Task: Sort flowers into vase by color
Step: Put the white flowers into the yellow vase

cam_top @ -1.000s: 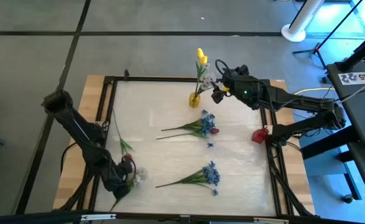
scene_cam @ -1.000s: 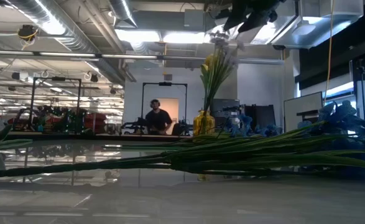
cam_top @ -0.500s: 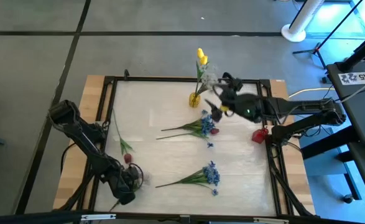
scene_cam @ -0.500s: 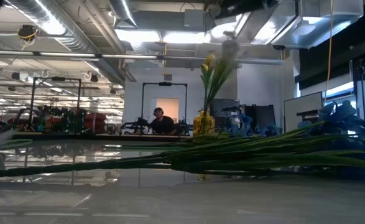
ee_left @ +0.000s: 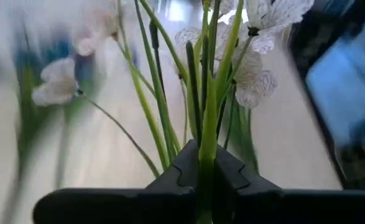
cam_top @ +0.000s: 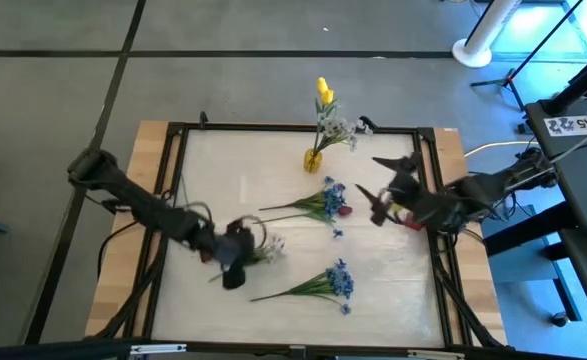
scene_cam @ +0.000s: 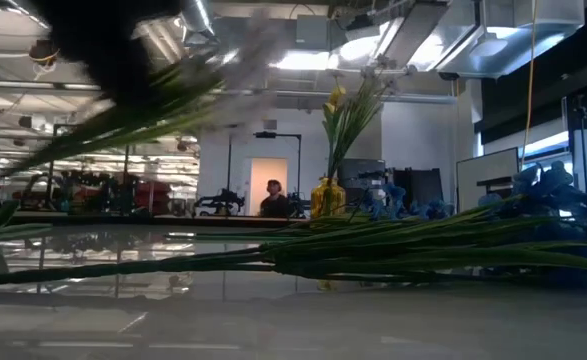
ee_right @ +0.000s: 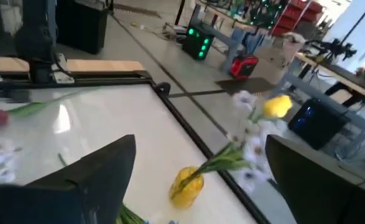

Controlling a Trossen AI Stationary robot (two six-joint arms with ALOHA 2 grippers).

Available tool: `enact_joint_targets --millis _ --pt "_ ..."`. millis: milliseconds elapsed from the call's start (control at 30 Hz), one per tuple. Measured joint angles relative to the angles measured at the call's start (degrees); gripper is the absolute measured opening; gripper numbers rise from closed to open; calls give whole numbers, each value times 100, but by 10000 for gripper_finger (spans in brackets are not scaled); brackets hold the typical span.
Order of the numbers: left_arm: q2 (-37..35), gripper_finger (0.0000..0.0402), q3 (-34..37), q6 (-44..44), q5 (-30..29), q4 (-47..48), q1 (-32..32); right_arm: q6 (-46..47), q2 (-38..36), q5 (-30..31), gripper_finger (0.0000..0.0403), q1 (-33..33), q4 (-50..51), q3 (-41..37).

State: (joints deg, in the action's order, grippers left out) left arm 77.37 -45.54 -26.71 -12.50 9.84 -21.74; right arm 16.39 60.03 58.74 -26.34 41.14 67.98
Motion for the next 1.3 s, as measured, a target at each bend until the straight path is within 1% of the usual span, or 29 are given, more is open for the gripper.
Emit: enact_joint_targets --millis 67,133,200,267,300,367,467,533,567,633,700,833,900,967,1033,1133,1233,1300 --pt "-39 7 -1 723 145 -728 388 485 -118 -222 358 8 439 -91" --pt "-10 7 19 1256 270 -1490 746 618 -242 -511 358 13 586 -388" --pt "124 8 171 1586 356 -2642 1006 561 -280 -884 358 9 248 -823" --pt "302 8 375 1916 618 -3566 1206 517 -277 -1290 358 6 -370 -1353" --pt "423 8 416 2025 773 -4032 1275 488 -263 -1485 358 6 -915 -1653" --pt "669 8 466 2206 1069 -4749 1410 193 -187 -1827 358 11 -2376 -2252" --pt "1088 8 464 2434 1318 -5688 1548 -586 136 -2183 358 11 -5123 -3056" --pt "1346 8 468 2571 1391 -6212 1618 -1052 439 -2319 358 61 -6710 -3322" --pt "1417 8 470 2602 1412 -6366 1668 -1250 600 -2341 358 114 -7179 -3368" --pt "1525 8 466 2620 1424 -6790 1769 -1589 935 -2340 358 240 -7806 -3356" --pt "1530 8 466 2627 1424 -6916 1873 -1785 1227 -2341 358 457 -8032 -3225" --pt "1532 8 466 2690 1509 -6946 1978 -1578 1684 -2466 356 915 -8032 -2819" --pt "1532 8 466 2703 1509 -6949 1976 -1504 1859 -2857 347 1123 -8069 -2619" --pt "1532 8 466 2726 1507 -6891 1976 -1356 1971 -3243 330 1276 -8001 -2419" --pt "1534 8 466 2741 1509 -6875 1976 -1197 2072 -3509 305 1419 -7829 -2271" --pt "1534 10 466 2747 1500 -6816 1977 -1090 2188 -3669 258 1493 -7691 -2175" --pt "1502 22 466 2747 1379 -6669 2016 -1081 2180 -3674 201 1530 -7689 -2175" --pt "1455 37 463 2751 1357 -6576 2041 -1073 2178 -3650 156 1554 -7592 -2175"
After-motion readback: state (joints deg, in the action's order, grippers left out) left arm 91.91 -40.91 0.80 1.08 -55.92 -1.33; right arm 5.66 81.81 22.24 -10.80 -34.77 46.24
